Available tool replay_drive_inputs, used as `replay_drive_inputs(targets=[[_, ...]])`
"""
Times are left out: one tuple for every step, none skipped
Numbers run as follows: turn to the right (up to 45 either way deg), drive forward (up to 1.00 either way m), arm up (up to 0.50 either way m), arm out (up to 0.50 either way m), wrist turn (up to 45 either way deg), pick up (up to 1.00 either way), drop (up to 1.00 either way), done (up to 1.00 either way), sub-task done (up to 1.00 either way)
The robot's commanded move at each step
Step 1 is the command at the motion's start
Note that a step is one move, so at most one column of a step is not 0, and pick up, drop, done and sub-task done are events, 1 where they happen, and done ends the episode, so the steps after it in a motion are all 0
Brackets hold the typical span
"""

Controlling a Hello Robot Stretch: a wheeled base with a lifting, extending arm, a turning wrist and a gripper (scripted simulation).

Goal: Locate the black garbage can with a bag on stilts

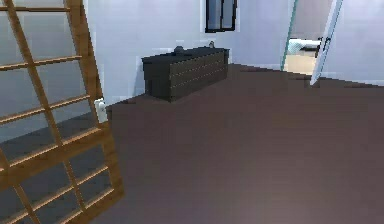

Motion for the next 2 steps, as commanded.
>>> replay_drive_inputs(targets=[[-45.0, 0.0, 0.0, 0.0, 0.0, 0.0, 0.0, 0.0, 0.0], [-45.0, 0.0, 0.0, 0.0, 0.0, 0.0, 0.0, 0.0, 0.0]])
